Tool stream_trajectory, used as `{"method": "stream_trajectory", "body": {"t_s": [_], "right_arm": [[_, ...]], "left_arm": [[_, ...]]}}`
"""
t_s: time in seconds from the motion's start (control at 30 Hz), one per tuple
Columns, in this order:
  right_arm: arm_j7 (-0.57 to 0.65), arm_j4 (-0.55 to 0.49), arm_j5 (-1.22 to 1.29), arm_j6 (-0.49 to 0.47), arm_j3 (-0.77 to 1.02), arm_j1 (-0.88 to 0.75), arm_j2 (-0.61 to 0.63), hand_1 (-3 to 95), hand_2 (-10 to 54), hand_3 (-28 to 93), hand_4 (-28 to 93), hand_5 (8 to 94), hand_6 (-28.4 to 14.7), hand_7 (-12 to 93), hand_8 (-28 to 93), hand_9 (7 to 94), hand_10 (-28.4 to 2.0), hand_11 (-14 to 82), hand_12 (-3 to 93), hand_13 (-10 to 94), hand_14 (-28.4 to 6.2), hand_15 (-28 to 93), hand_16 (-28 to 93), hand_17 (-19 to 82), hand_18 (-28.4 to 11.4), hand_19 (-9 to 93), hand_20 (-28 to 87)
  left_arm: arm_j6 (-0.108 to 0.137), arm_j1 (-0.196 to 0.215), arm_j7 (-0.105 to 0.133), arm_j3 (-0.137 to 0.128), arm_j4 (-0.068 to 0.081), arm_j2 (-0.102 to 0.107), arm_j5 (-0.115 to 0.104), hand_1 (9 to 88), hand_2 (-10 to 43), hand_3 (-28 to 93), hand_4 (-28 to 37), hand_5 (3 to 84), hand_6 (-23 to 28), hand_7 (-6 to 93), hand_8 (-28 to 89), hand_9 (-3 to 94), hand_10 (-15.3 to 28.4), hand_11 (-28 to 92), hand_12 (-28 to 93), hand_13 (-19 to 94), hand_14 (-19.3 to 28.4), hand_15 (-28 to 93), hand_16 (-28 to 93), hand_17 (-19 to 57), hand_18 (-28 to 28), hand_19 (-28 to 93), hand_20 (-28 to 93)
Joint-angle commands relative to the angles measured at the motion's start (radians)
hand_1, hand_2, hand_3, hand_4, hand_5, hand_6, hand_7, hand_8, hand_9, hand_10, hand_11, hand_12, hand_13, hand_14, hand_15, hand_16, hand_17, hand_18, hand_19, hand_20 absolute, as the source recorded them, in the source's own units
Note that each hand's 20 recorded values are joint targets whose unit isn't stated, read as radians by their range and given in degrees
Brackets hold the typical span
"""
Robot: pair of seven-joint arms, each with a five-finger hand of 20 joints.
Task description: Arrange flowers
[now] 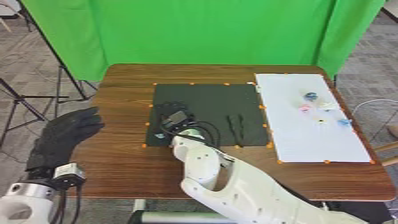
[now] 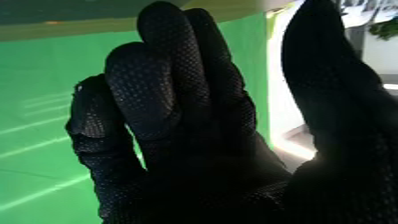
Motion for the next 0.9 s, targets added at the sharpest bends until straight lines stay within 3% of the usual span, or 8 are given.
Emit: {"method": "stream_trajectory", "body": {"t_s": [0.03, 0.07, 0.1, 0.17, 0.23, 0.4, 0.57, 0.9], "right_arm": [[-0.007, -0.186, 0.092, -0.062, -0.037, 0.158, 0.197, 34.8, -9.5, 79, -28, 62.4, -7.5, 31, -12, 67.2, -18.1, 41.5, 20.4, 64, -12.4, 74, 20, 34, -25.0, 93, 27], [-0.008, -0.217, 0.109, -0.074, -0.035, 0.166, 0.230, 34.8, -9.5, 79, -27, 62.1, -7.6, 30, -12, 66.9, -18.5, 41.0, 20.3, 64, -12.5, 74, 20, 34, -25.2, 93, 26], [-0.009, -0.243, 0.128, -0.077, -0.028, 0.173, 0.262, 34.7, -9.5, 79, -27, 61.9, -7.8, 30, -12, 66.8, -18.7, 40.6, 20.3, 64, -12.6, 74, 20, 33, -25.2, 93, 26], [-0.024, -0.296, 0.160, -0.101, 0.021, 0.152, 0.317, 34.2, -9.0, 79, -26, 61.3, -8.3, 28, -12, 65.8, -19.5, 37.7, 19.4, 63, -13.4, 74, 19, 33, -25.4, 93, 25], [-0.041, -0.331, 0.184, -0.113, 0.072, 0.123, 0.369, 34.1, -8.1, 80, -26, 60.9, -8.5, 27, -11, 65.2, -20.1, 35.4, 18.9, 63, -13.7, 74, 19, 33, -25.4, 93, 25], [-0.055, -0.385, 0.235, -0.082, 0.181, 0.040, 0.519, 34.0, -6.4, 80, -26, 58.7, -8.3, 26, -11, 62.2, -20.3, 28.7, 17.4, 61, -13.8, 74, 19, 33, -24.5, 93, 25], [-0.009, -0.385, 0.229, 0.011, 0.307, -0.086, 0.630, 34.6, -5.7, 81, -25, 59.7, -7.7, 29, -12, 64.2, -18.9, 34.3, 19.7, 64, -11.6, 76, 18, 36, -23.4, 93, 31], [0.076, -0.295, 0.259, -0.030, 0.518, -0.237, 0.726, 35.2, -6.7, 82, -25, 58.0, -7.5, 27, -12, 61.6, -18.6, 28.8, 17.4, 64, -11.8, 76, 18, 36, -22.9, 93, 31]], "left_arm": [[0.051, 0.211, 0.054, -0.098, -0.051, -0.001, -0.028, 27.5, 2.7, 82, -19.5, 42.6, 11.9, 19.7, -11, 36.9, 21.1, 38, 10, 26, 26.9, 65, -14, -9.0, 22.8, 60, 16], [0.052, 0.232, 0.050, -0.112, -0.059, -0.011, -0.022, 27.5, 2.8, 82, -19.4, 42.6, 11.8, 19.7, -11, 37.0, 21.1, 38, 10, 26, 26.9, 65, -14, -9.0, 22.8, 60, 16], [0.057, 0.251, 0.061, -0.119, -0.062, -0.013, -0.026, 27.5, 2.8, 82, -19.3, 42.6, 11.8, 19.7, -11, 37.0, 21.1, 38, 10, 26, 26.9, 65, -14, -9.0, 22.8, 60, 16], [0.055, 0.269, 0.058, -0.126, -0.068, -0.028, -0.023, 27.5, 2.8, 82, -19.3, 42.6, 11.8, 19.7, -11, 36.9, 21.1, 39, 10, 26, 26.8, 65, -14, -9.0, 22.8, 60, 16], [0.062, 0.283, 0.067, -0.128, -0.071, -0.029, -0.024, 27.5, 2.8, 82, -19.2, 42.7, 11.8, 19.7, -11, 36.9, 21.1, 39, 10, 25, 26.8, 65, -14, -8.9, 22.8, 60, 16], [0.069, 0.254, 0.083, -0.077, -0.065, -0.019, -0.029, 27.4, 2.8, 83, -19.0, 42.6, 11.8, 19.8, -11, 36.9, 21.1, 39, 10, 25, 26.8, 65, -14, -9.0, 22.8, 60, 16], [0.067, 0.218, 0.078, -0.032, -0.060, -0.015, -0.025, 27.6, 2.8, 83, -18.9, 42.6, 11.9, 19.7, -11, 36.9, 21.0, 39, 10, 25, 26.8, 65, -14, -9.0, 22.8, 60, 16], [0.069, 0.198, 0.079, -0.004, -0.062, -0.011, -0.020, 27.6, 3.0, 82, -19.4, 42.6, 11.9, 19.7, -11, 36.9, 21.0, 39, 10, 25, 26.8, 65, -14, -9.0, 22.8, 60, 16]]}}
